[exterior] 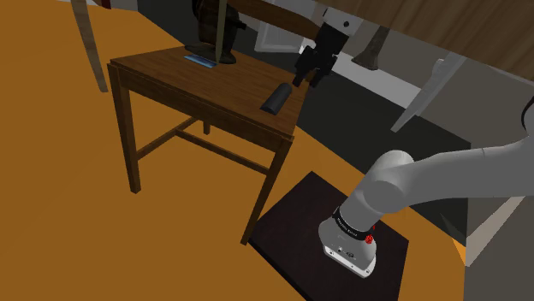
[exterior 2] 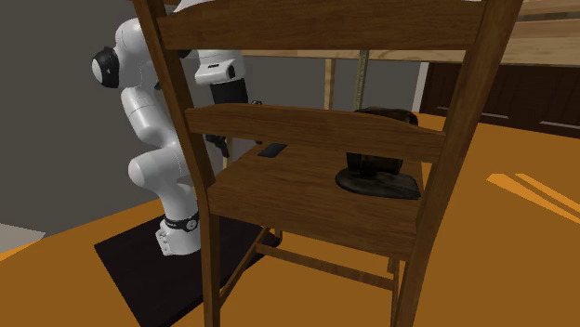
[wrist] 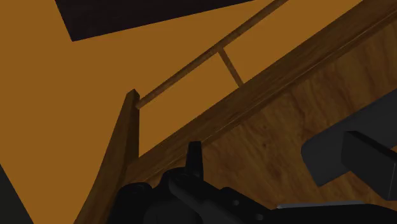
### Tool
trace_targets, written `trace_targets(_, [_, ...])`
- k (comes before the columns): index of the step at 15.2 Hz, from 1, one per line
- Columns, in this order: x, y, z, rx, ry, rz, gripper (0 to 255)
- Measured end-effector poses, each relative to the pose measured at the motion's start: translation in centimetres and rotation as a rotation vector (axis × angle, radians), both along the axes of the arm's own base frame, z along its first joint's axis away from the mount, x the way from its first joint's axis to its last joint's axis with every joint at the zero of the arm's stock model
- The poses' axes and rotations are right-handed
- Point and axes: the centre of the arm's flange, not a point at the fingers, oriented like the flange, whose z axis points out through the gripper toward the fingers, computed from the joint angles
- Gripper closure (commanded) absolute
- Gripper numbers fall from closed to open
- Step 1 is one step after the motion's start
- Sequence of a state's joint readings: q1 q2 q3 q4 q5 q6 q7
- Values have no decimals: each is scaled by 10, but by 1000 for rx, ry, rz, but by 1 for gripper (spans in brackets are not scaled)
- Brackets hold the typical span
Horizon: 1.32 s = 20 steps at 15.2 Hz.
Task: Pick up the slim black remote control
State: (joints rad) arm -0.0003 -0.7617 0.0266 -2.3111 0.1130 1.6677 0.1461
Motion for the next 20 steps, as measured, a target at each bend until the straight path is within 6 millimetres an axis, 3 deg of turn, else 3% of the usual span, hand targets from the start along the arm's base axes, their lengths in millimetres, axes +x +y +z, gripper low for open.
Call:
trace_targets(3, [-2, 13, 0, 15, 34, -104, 0])
trace_targets(8, [-2, 67, 12, 81, 171, -558, 0])
trace_targets(12, [19, 105, 23, 135, 287, -939, 0])
trace_targets(15, [23, 113, 13, 147, 316, -1034, 0])
trace_targets(20, [24, 114, -11, 148, 321, -1048, 0])
